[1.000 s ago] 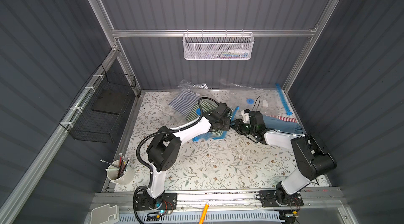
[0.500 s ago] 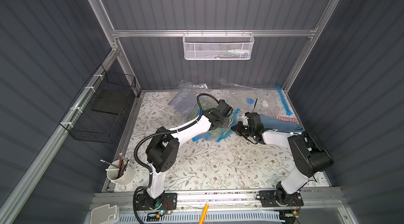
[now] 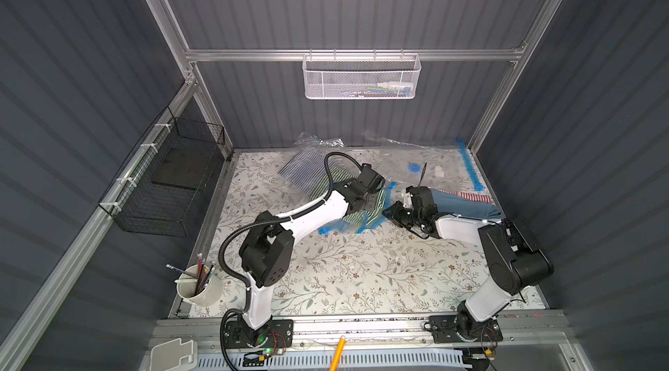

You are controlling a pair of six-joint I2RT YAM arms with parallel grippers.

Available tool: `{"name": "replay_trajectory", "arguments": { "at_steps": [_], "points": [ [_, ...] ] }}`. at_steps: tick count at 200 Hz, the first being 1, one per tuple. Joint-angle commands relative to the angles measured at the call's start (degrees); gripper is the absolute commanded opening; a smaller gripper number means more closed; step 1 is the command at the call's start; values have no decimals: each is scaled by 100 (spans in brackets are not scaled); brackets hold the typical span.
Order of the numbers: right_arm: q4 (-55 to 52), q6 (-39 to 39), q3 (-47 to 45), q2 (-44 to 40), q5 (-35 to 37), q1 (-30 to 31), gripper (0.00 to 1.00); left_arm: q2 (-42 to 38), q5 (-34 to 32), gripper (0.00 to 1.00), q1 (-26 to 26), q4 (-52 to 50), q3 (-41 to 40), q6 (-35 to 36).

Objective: Take the tank top out of the vacuum bag
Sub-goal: Open the vacuum bag, then take out the tank top from the vacuum bag.

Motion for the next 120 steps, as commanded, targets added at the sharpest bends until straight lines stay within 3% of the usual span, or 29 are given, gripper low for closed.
{"name": "replay_trajectory", "arguments": {
  "at_steps": [1, 17, 49, 120],
  "points": [
    [-278, -26, 23, -369, -165, -24, 35, 186, 236, 0, -36, 24, 201, -93],
    [-445, -24, -33, -614, -129, -28, 41, 213, 224, 0, -38, 55, 193, -103],
    [-266, 239, -224, -930, -246, -15, 41, 249, 235, 0, -33, 113, 207, -110],
    [113, 468, -80, -437, -408, 142, 41, 210, 604, 0, -31, 182, 308, -215]
  ]
}}
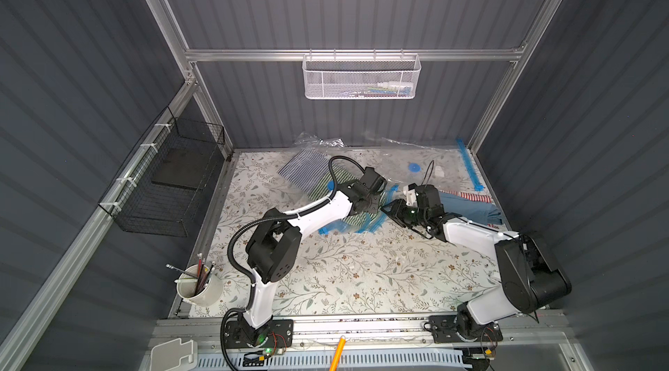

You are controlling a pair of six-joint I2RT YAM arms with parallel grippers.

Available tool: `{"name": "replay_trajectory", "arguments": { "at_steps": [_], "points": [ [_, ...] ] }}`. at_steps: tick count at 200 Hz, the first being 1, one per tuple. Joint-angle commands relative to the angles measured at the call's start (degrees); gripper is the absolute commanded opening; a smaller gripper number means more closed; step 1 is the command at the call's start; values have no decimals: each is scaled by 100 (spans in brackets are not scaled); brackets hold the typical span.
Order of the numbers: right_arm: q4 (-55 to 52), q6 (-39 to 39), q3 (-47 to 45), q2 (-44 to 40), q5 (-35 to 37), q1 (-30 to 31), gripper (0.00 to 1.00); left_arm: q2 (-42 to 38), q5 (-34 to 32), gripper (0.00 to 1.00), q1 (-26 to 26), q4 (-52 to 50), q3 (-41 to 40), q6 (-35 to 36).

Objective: Take the tank top out of the vacuum bag
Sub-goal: Take out the tank top from the vacuum bag.

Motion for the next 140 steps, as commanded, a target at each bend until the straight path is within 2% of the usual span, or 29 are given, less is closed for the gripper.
{"name": "replay_trajectory", "arguments": {
  "at_steps": [1, 32, 50, 84, 140],
  "points": [
    [253, 116, 45, 148, -130, 86, 41, -3, 180, 0, -24, 46, 202, -100],
    [262, 78, 211, 393, -104, 132, 41, -20, 332, 0, -33, 85, 184, -122],
    [138, 38, 293, 521, 6, 152, 48, -11, 419, 0, -41, 108, 187, -140],
    [16, 18, 314, 694, 341, 168, 50, 10, 559, 0, -43, 193, 215, -146],
    [683, 227, 451, 1233, 13, 194, 50, 25, 759, 0, -51, 147, 243, -121]
  ]
}}
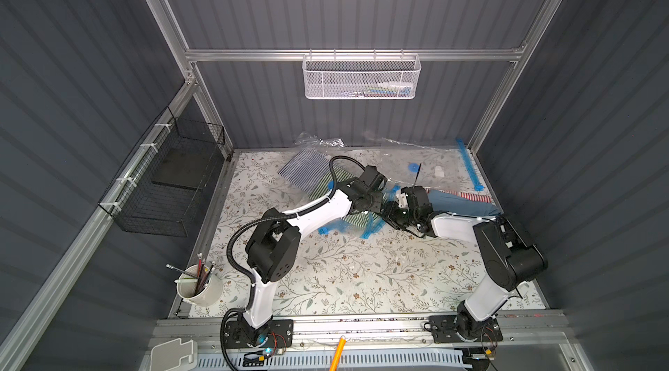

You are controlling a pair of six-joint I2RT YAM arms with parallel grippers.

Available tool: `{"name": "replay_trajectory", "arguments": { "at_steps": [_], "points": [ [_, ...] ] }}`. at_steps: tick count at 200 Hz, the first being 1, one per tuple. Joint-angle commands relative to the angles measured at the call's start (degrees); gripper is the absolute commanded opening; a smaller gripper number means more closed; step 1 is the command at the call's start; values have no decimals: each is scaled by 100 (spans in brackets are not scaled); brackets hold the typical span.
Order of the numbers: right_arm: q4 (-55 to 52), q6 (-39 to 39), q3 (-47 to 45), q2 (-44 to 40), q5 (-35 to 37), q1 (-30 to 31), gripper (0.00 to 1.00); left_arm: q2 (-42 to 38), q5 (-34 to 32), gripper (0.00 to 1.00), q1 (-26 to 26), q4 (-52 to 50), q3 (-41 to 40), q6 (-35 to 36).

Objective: Take the tank top out of the vacuum bag
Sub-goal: Take out the tank top from the vacuum bag.

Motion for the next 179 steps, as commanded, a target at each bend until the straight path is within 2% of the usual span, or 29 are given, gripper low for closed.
{"name": "replay_trajectory", "arguments": {
  "at_steps": [1, 40, 76, 152, 179],
  "points": [
    [354, 137, 142, 221, -103, 53, 50, 24, 176, 0, -46, 56, 168, -50],
    [710, 267, 236, 616, -170, 118, 50, 141, 289, 0, -54, 40, 198, -54],
    [1566, 519, 94, 860, -386, 116, 50, 226, 319, 0, -49, -8, 270, -13],
    [1824, 669, 200, 1077, -695, 150, 51, 218, 166, 0, -50, -103, 335, 154],
    [1693, 574, 397, 1233, -728, 198, 41, 175, 176, 0, -39, -130, 345, 198]
  ]
}}
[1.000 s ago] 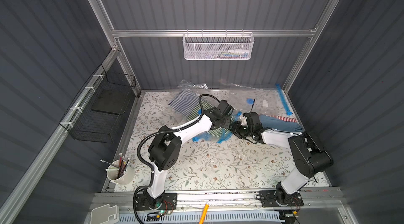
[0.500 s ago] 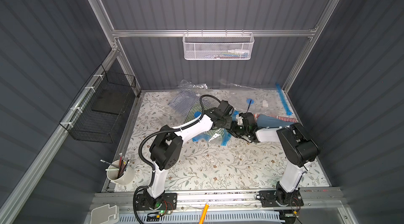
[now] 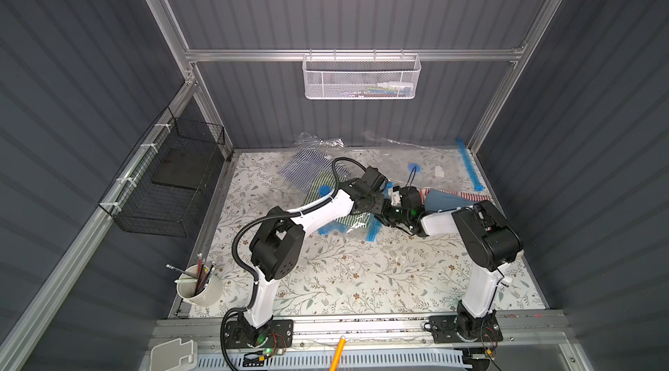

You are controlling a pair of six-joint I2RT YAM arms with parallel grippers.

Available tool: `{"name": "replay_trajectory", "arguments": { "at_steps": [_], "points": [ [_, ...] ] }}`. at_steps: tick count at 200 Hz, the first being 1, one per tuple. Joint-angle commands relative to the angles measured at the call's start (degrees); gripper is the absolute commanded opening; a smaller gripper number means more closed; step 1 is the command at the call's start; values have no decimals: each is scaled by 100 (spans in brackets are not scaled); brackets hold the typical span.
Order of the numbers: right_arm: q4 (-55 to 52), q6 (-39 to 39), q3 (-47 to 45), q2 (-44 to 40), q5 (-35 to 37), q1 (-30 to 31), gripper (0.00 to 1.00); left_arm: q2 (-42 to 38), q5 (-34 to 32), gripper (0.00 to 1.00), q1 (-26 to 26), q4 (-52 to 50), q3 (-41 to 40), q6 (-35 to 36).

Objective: Take the tank top out of the vacuum bag
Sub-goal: Take out the tank top from the vacuum bag.

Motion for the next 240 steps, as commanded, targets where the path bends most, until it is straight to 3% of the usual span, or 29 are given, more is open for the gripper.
{"name": "replay_trajectory", "arguments": {
  "at_steps": [1, 14, 39, 73, 99, 122, 137, 158, 202, 240],
  "points": [
    [-60, -58, 252, 214, -149, 109, 41, -42, 53, 0, -49, -70, 225, 141],
    [-399, -197, 462, 308, -107, 130, 35, -55, 53, 0, -45, -74, 230, 172],
    [-528, -293, 658, 467, -40, 171, 34, -58, 71, 0, -49, -85, 232, 223],
    [-911, -540, 790, 453, 178, 160, 0, -99, -84, 0, -37, -138, 136, 264],
    [-1067, -712, 663, 153, 260, 95, 0, -152, -350, 0, -5, -250, 91, 265],
    [-1305, -878, 542, -220, 314, 5, 0, -229, -751, 60, 12, -412, 130, 172],
    [-1536, -1020, 493, -489, 381, -46, 0, -280, -937, 86, 12, -504, 175, 150],
    [-1807, -1110, 428, -828, 427, -112, 0, -392, -1218, 99, 22, -570, 162, 156],
    [-2319, -1320, 326, -1276, 412, -493, 0, -773, -1826, 100, 420, -627, -319, -123],
    [-2678, -1549, 320, -1539, 337, -820, 0, -1151, -1951, 100, 1018, -582, -1034, -271]
  ]
}}
